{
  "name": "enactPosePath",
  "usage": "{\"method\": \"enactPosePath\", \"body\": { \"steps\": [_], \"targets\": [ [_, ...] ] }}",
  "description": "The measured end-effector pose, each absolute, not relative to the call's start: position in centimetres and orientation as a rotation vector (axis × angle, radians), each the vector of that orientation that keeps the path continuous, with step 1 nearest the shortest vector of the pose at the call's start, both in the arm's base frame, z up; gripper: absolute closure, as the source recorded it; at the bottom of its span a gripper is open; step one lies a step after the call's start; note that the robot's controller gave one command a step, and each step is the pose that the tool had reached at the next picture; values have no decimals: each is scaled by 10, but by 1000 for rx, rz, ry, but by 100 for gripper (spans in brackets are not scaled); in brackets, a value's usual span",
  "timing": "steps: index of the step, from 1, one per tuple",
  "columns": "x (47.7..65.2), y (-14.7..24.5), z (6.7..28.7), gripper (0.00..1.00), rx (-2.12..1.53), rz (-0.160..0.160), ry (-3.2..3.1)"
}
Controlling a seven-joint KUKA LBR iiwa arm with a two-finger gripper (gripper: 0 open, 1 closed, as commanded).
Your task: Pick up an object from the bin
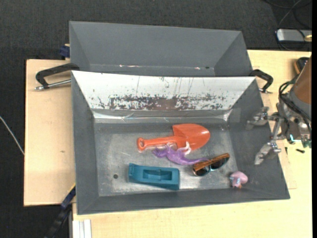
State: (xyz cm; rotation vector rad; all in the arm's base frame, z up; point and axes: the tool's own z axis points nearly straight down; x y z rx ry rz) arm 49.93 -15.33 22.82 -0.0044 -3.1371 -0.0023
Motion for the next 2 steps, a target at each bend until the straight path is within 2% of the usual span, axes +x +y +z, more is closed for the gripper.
{"method": "enactPosePath", "body": {
  "steps": [1, 2],
  "targets": [
    [501, -153, 232, 0, -1, 1, -3145],
    [511, -133, 191, 0, 159, 2, -3143]
  ]
}}
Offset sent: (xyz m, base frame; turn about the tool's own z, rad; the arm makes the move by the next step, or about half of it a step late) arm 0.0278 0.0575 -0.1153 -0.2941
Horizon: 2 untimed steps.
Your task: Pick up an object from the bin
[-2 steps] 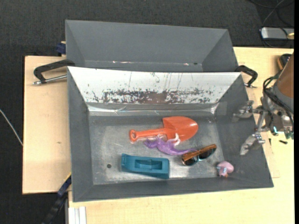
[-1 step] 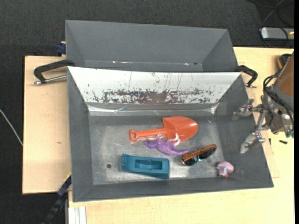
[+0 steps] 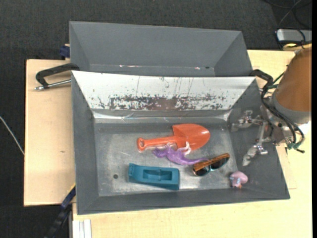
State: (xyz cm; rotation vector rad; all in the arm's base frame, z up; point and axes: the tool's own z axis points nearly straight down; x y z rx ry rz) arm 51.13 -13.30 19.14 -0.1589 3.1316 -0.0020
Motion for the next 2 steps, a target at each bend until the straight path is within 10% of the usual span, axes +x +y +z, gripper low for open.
{"method": "enactPosePath", "body": {
  "steps": [1, 2],
  "targets": [
    [513, -124, 136, 0, -130, 0, 3134],
    [522, -125, 77, 100, -100, 0, 3138]
  ]
}}
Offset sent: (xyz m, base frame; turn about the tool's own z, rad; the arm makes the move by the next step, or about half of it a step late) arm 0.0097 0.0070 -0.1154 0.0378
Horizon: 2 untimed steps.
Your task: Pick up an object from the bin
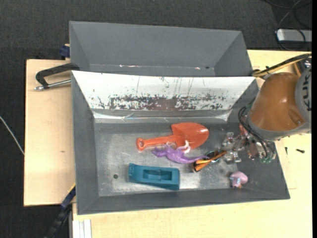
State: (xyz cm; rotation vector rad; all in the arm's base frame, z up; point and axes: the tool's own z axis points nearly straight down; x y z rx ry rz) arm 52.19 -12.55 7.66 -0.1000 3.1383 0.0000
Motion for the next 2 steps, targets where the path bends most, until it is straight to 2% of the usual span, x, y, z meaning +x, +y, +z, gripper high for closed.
{"method": "enactPosePath", "body": {
  "steps": [1, 2],
  "targets": [
    [522, -126, 77, 100, -100, 0, 3138],
    [519, -129, 261, 100, 18, -3, 3129]
  ]
}}
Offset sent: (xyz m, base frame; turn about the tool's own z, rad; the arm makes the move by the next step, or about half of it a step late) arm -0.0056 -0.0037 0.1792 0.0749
